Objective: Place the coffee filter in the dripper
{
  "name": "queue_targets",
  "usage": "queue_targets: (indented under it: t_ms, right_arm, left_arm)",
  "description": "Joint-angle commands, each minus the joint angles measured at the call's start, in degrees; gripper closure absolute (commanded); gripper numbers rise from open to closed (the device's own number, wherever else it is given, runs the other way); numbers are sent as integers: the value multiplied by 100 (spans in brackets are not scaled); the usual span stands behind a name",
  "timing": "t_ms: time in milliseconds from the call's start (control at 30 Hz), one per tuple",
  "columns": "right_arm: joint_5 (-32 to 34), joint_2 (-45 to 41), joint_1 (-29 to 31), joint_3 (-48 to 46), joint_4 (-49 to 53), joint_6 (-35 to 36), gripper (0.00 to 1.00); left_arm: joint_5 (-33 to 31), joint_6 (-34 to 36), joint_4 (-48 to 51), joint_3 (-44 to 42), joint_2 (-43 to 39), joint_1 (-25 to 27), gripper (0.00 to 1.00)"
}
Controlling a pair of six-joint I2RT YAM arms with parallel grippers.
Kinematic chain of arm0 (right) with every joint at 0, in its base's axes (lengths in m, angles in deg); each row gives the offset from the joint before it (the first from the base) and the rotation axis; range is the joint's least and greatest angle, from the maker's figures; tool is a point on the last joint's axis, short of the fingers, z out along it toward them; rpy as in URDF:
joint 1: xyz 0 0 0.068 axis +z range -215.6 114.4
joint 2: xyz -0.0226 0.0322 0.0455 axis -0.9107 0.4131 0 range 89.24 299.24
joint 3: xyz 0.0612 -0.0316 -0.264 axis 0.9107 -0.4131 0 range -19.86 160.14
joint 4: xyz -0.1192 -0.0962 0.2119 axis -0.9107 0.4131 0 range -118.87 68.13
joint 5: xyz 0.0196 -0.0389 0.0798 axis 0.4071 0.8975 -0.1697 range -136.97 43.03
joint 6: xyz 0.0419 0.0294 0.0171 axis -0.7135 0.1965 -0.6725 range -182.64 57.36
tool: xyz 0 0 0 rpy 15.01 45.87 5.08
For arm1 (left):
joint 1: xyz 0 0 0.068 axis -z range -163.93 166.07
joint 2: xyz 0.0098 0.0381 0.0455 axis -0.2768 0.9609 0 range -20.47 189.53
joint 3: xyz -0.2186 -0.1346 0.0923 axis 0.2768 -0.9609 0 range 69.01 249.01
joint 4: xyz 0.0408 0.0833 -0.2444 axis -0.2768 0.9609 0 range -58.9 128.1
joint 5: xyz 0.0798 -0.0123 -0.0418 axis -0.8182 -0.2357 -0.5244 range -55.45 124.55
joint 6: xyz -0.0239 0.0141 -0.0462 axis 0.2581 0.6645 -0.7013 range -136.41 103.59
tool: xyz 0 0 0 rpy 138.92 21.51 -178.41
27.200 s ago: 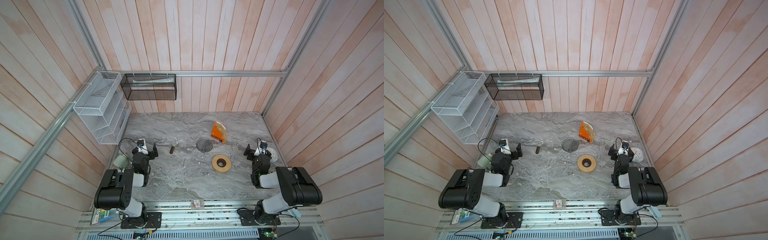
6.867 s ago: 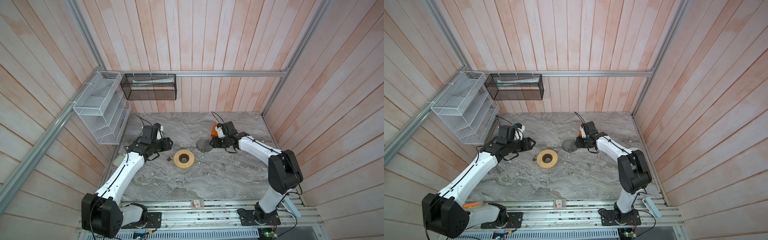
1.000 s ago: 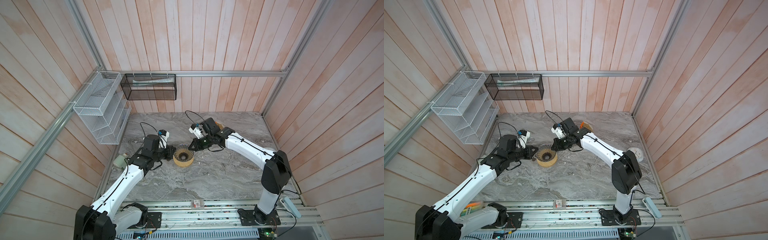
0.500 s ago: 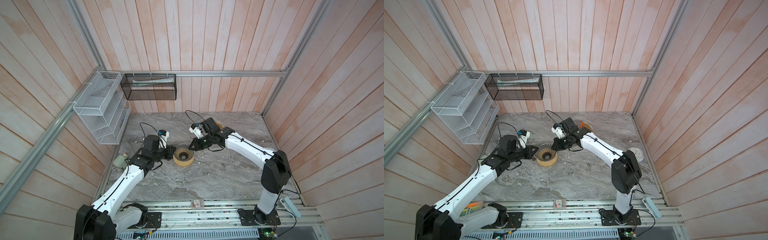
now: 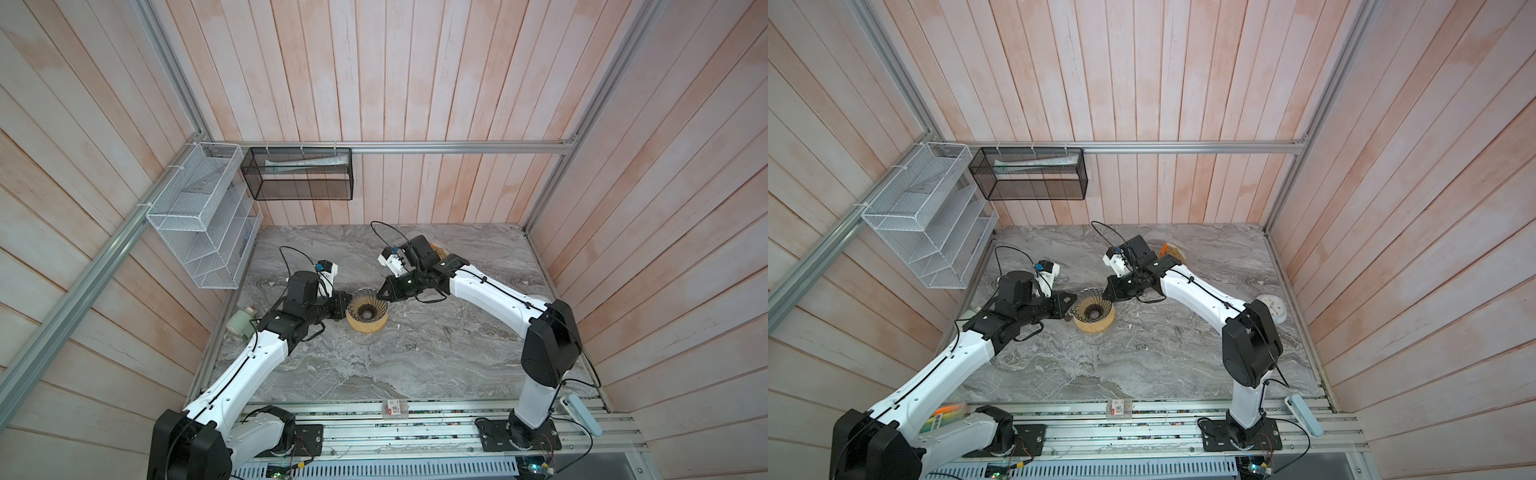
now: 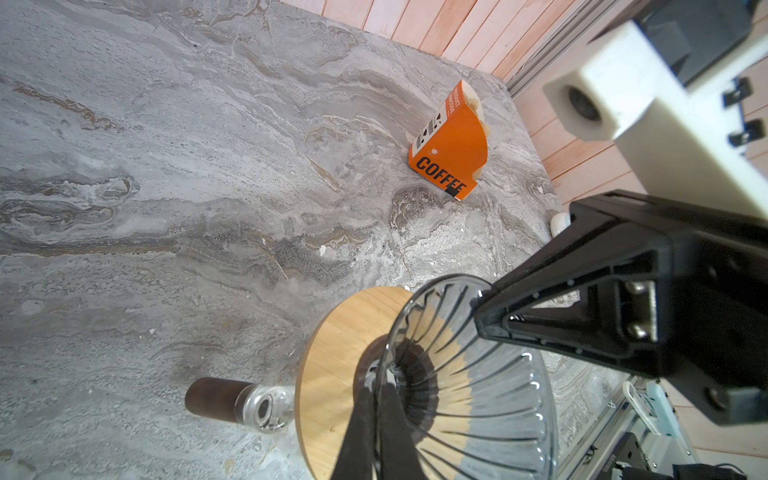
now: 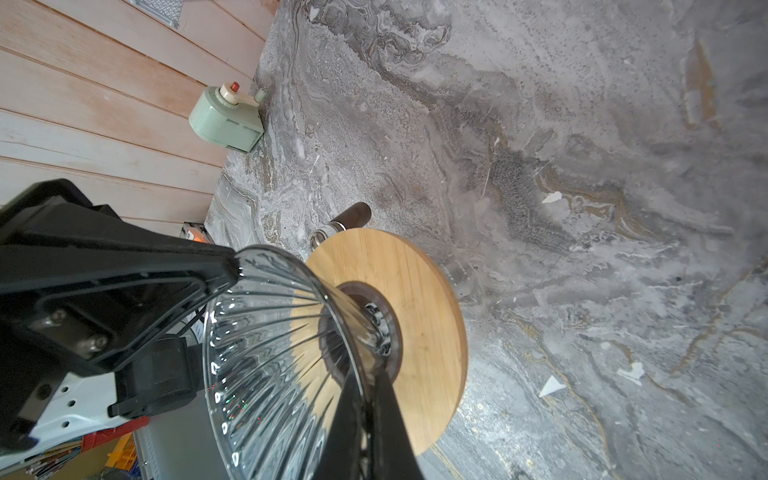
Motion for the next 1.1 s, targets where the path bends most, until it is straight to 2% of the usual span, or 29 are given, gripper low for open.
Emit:
queue_targets:
  t_ms: [0,1067]
  right_arm:
    - [90,316,89,-245,95,104,100]
    - [323,118,89,-1075,-651,40,100]
  left_arm:
    - [-125,64,577,-359,252,36,93]
    - [-186,-75,578,-480,304,36,94]
